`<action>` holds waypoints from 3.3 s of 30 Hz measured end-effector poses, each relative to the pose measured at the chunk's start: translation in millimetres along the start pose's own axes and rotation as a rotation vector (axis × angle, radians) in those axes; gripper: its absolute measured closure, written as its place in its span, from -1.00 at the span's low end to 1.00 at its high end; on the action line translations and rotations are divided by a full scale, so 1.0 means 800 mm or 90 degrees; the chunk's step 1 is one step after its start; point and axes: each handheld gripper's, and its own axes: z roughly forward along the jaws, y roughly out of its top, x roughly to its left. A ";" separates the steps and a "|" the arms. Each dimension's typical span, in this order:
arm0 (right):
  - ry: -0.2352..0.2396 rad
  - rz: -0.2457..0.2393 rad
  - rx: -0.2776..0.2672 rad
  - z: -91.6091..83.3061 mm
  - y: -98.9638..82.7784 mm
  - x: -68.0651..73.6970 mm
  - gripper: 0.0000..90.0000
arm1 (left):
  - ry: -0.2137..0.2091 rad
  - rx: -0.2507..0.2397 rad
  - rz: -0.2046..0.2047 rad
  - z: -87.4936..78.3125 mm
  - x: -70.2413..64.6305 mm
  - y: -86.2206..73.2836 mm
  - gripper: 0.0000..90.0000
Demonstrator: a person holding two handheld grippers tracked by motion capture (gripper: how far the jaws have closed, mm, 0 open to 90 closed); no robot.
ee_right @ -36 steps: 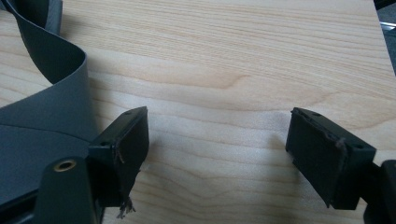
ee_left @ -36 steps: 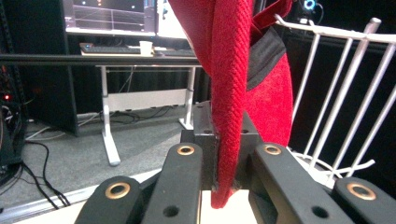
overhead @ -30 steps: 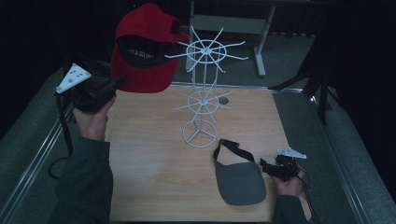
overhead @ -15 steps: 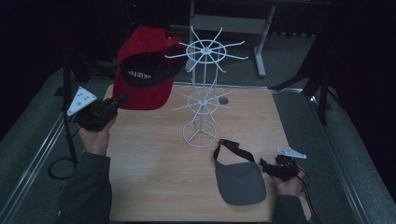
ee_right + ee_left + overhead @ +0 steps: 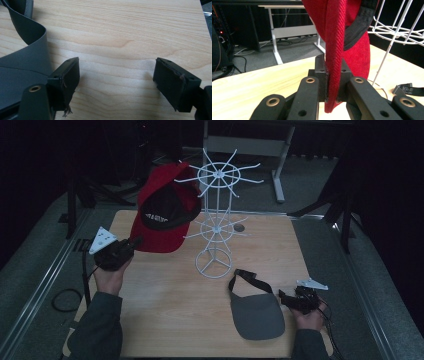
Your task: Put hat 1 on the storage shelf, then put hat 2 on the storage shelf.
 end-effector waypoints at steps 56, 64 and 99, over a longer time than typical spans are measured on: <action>0.072 -0.043 0.017 -0.003 0.024 0.004 0.33 | 0.041 0.136 -0.042 -0.015 0.021 -0.064 0.22; 0.110 -0.087 0.012 -0.007 0.059 0.013 0.37 | 0.037 0.194 -0.037 0.007 0.007 -0.106 0.21; 0.218 -0.207 0.074 0.062 0.142 0.107 0.29 | 0.036 0.268 -0.009 0.034 -0.006 -0.150 0.18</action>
